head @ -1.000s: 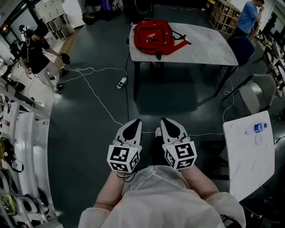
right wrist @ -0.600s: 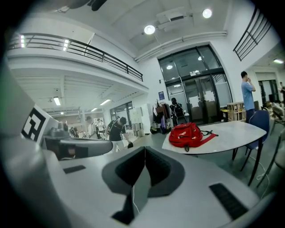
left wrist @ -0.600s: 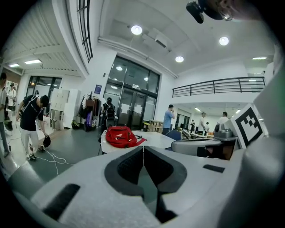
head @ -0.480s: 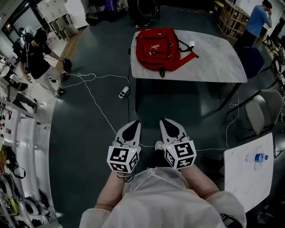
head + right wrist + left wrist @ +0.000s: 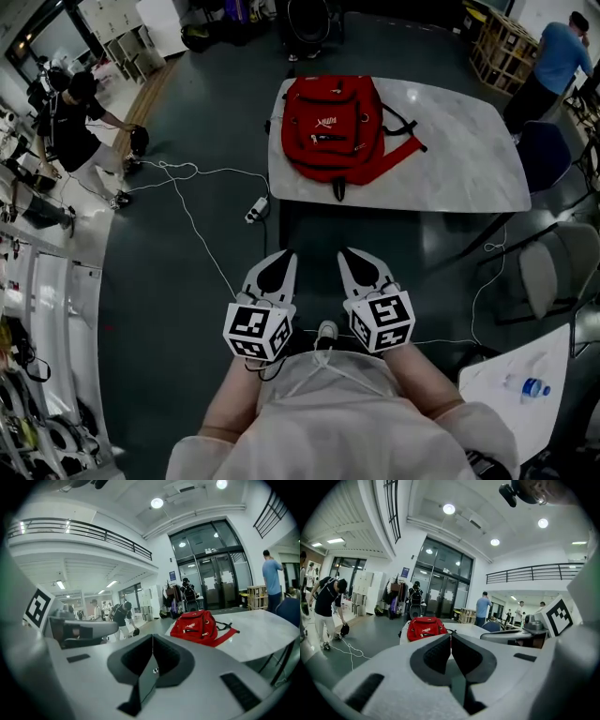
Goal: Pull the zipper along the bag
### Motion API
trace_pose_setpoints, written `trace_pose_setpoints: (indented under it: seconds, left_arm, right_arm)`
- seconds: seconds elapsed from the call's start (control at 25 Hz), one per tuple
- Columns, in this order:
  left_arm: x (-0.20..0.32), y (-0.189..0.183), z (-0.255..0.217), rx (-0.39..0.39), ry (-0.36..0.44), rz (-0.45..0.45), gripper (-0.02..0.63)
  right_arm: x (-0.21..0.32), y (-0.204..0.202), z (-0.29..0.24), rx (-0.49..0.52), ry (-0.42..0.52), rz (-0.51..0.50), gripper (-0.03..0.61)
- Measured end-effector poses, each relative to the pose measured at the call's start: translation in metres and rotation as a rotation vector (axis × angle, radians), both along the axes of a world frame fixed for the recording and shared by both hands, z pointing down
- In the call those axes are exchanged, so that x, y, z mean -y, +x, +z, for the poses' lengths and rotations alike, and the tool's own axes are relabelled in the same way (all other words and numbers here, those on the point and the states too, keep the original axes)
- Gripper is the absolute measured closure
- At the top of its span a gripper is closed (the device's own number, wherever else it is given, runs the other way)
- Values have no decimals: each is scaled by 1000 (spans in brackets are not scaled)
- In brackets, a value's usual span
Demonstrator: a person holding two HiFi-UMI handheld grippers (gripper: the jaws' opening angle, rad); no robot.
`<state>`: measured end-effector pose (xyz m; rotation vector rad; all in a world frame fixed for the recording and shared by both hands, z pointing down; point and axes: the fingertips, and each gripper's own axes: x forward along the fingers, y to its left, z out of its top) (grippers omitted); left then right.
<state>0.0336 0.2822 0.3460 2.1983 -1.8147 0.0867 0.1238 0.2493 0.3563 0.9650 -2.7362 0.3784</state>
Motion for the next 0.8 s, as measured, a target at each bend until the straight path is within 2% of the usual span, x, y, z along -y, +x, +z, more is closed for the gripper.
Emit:
trace_pose_setpoints:
  seconds: [0.4,0.8]
  left_arm:
    - [84,-24,23,-19,-49,16,592]
    - [216,-75,32,-47,-75,136,592]
  right_arm:
    - [77,-18,24,-43,-46,-4,551]
    - [189,-70,37,-103,-86,86,551]
